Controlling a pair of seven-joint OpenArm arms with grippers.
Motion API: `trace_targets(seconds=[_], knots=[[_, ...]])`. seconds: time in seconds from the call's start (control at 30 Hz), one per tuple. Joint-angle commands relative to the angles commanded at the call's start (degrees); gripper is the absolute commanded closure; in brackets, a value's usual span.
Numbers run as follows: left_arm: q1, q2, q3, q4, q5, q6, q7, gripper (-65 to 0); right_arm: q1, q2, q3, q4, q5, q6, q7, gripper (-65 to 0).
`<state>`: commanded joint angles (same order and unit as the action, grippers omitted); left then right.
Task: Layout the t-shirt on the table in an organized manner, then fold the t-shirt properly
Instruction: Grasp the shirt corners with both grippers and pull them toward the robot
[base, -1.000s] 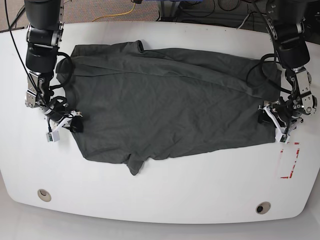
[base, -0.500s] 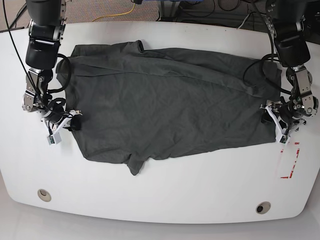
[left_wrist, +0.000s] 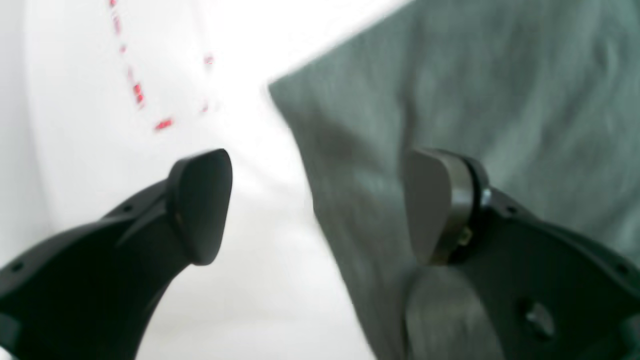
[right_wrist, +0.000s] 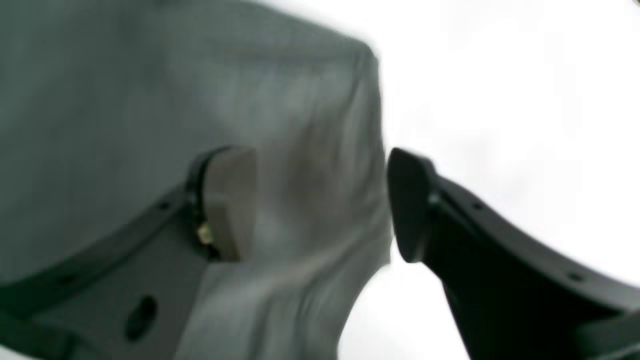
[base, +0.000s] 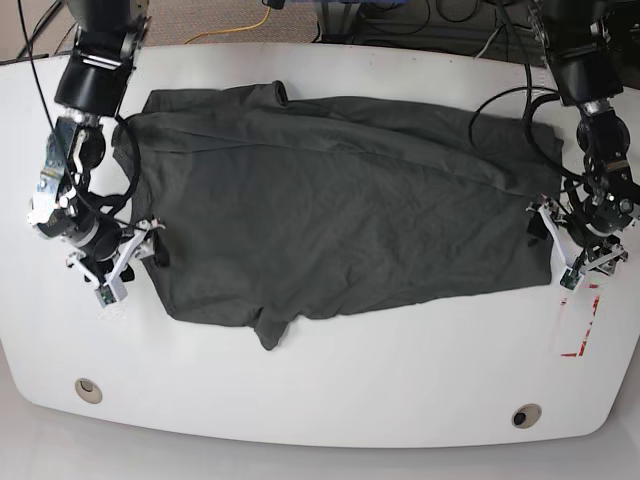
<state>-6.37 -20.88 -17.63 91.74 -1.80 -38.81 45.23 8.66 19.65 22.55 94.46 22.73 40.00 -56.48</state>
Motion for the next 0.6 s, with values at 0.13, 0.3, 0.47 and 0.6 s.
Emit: trace_targets(seconds=[0.13, 0.3, 0.47, 0.6], knots=[[5.3, 0.1, -0.7, 7.6, 0.0, -1.2, 0.9, -50.7, -6.7, -3.5, 3.0, 9.5, -0.5, 0.00, -2.5, -40.9], [8.8, 3.2, -5.4, 12.7, 0.0, -1.2, 1.0, -50.7, -13.5, -5.6, 4.8, 14.9, -0.5, 0.00, -2.5, -40.9], [9.3, 5.3, -10.4, 14.1, 0.3, -1.2, 1.1, -50.7, -20.1, -8.5, 7.6, 18.5, -0.4, 0.00, -2.5, -40.9], [9.4, 5.3, -11.1, 13.7, 0.4, -1.2, 1.1, -50.7, -24.2, -9.7, 10.5, 19.6, -0.3, 0.00, -2.6, -40.9]])
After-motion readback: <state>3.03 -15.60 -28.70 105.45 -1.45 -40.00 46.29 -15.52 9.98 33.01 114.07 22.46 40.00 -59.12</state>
